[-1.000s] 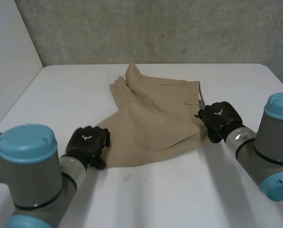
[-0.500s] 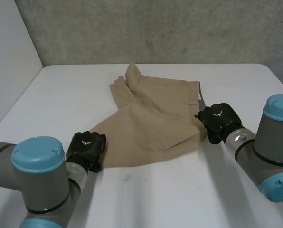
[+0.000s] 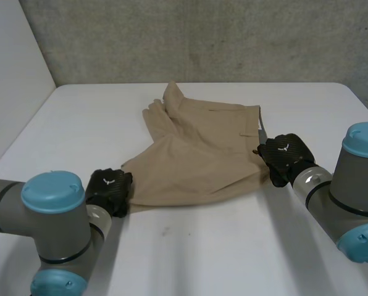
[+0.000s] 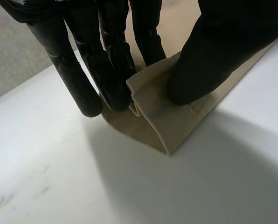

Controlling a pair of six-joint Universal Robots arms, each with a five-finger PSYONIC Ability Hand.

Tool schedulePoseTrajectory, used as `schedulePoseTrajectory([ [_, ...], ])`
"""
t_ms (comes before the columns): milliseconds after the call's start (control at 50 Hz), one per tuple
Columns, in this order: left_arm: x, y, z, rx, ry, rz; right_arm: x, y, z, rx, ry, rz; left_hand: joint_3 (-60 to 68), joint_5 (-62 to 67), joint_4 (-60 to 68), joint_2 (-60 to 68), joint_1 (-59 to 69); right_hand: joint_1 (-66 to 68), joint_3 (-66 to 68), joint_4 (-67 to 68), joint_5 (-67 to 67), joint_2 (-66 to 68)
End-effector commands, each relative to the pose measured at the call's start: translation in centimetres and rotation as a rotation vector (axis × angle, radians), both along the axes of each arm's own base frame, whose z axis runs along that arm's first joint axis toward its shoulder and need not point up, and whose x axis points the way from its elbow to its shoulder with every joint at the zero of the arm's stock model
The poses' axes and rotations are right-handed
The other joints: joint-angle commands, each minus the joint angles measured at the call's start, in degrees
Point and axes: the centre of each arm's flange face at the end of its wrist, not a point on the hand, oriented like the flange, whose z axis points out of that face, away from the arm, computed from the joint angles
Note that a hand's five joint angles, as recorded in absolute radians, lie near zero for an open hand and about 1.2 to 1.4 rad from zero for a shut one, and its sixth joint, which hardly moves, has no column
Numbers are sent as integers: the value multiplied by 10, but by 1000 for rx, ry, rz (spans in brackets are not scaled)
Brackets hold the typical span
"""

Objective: Fold the shorts.

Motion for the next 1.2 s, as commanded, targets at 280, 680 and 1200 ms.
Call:
schedulePoseTrajectory([
  [280, 21, 35, 224, -603, 282, -1, -12, 31, 165, -329, -81, -1, 128, 143, 122, 125, 165, 254, 119, 116, 125, 131],
  [680, -9, -11, 206, -420, 170, -67, -18, -8, 159, -175, 65, 12, 128, 143, 122, 125, 165, 254, 119, 116, 125, 131],
  [1200, -28, -101, 341, -1240, 411, 11, 16, -50, 302, -1049, -334, -82, 128, 143, 122, 125, 165, 254, 119, 116, 125, 131],
])
